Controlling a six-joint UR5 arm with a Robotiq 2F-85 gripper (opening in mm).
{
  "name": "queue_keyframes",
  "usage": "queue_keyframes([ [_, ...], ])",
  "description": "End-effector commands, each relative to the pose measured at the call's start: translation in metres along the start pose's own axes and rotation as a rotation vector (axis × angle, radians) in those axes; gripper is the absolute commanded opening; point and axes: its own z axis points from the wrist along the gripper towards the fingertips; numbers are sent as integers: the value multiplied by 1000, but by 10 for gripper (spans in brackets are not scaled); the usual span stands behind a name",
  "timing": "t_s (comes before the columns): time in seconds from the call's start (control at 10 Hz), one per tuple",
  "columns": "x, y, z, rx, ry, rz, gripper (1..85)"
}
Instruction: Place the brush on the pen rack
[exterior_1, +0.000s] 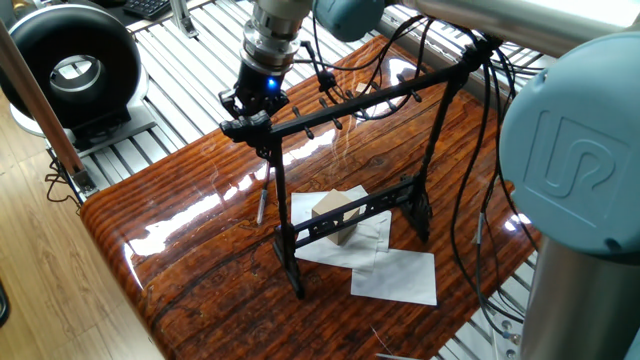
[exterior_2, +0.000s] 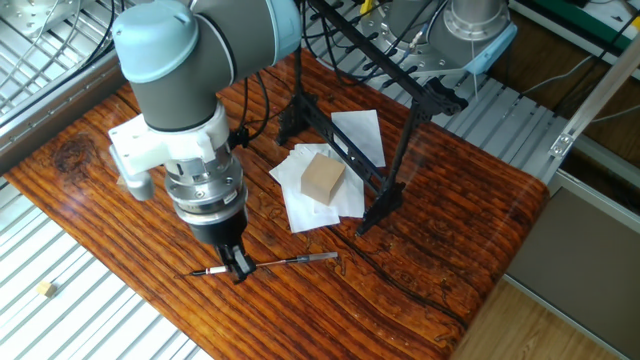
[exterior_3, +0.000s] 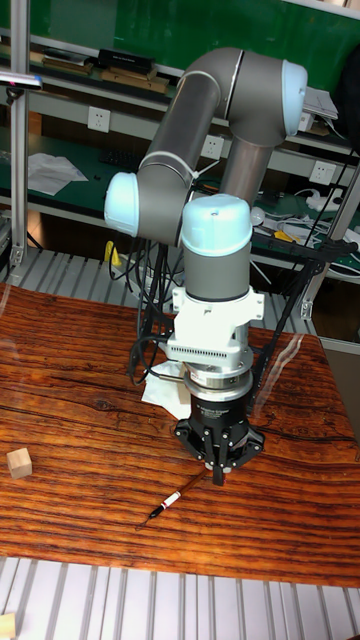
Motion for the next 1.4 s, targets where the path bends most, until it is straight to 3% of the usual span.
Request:
queue_keyframes([
  [0.0, -4, -13, -4, 47, 6, 39, 10],
  [1.1, -3, -10, -5, 29, 15, 43, 10],
  [1.3, -5, -15, -5, 50, 8, 19, 10],
])
